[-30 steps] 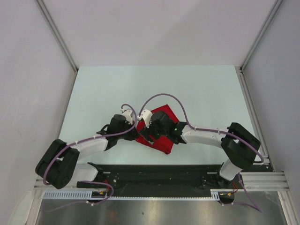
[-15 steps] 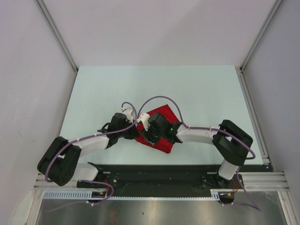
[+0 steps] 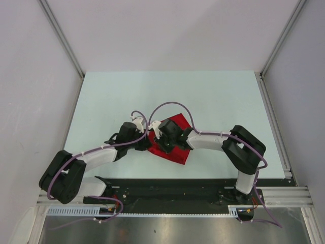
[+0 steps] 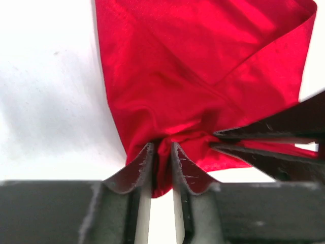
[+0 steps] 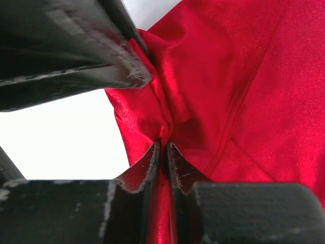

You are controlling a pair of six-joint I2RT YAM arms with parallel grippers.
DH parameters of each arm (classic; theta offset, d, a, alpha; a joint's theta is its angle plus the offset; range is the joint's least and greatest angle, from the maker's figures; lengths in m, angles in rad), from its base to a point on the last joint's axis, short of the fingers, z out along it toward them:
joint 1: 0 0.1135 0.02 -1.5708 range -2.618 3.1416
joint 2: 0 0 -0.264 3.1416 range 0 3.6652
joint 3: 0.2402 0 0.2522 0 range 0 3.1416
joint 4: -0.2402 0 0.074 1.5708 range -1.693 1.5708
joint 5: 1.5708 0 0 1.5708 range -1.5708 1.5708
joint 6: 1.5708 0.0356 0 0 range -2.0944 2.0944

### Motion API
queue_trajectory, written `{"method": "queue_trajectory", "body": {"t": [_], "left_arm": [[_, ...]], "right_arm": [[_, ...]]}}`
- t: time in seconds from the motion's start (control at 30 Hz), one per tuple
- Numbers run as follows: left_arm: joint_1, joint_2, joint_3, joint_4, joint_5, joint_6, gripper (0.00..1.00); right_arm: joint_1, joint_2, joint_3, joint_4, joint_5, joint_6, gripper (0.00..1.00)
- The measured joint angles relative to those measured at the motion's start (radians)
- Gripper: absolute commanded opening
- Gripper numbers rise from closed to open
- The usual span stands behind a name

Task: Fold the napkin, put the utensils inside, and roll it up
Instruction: Roll the napkin with the utensil

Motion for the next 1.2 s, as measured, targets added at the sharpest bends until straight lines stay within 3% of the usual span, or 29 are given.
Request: {"method": "queue_trajectory", "body": {"t": [0.03,0.17,0.47,0.67,0.97,1.07,1.13,1.2], "left_arm": [[0.002,-0.005,0.000,-0.002,0.000,0.002,0.46],[0.005,-0.071,0.000,-0.015,-0.013,-0.003,0.60],[0.029,-0.178,-0.063,0.007,-0.042,-0.017,0.66],[0.055,-0.175,-0.122,0.046,0.002,-0.029,0.63],[0.087,-0.071,-0.133,0.167,0.087,-0.053,0.45],[0.091,-0.040,-0.133,0.188,0.092,-0.051,0.33],[0.095,-0.029,-0.133,0.195,0.092,-0.055,0.20],[0.099,-0.019,-0.133,0.196,0.087,-0.055,0.09]], "right_arm": [[-0.006,0.004,0.005,-0.005,-0.010,0.001,0.13],[-0.027,0.022,0.024,-0.019,-0.052,0.005,0.13],[-0.056,0.056,0.064,-0.049,-0.126,0.012,0.12],[-0.076,0.072,0.078,-0.058,-0.174,0.016,0.13],[-0.092,0.083,0.088,-0.067,-0.208,0.027,0.12],[-0.097,0.085,0.089,-0.067,-0.217,0.037,0.12],[-0.099,0.087,0.089,-0.067,-0.223,0.039,0.13],[-0.101,0.087,0.090,-0.065,-0.227,0.042,0.18]]}}
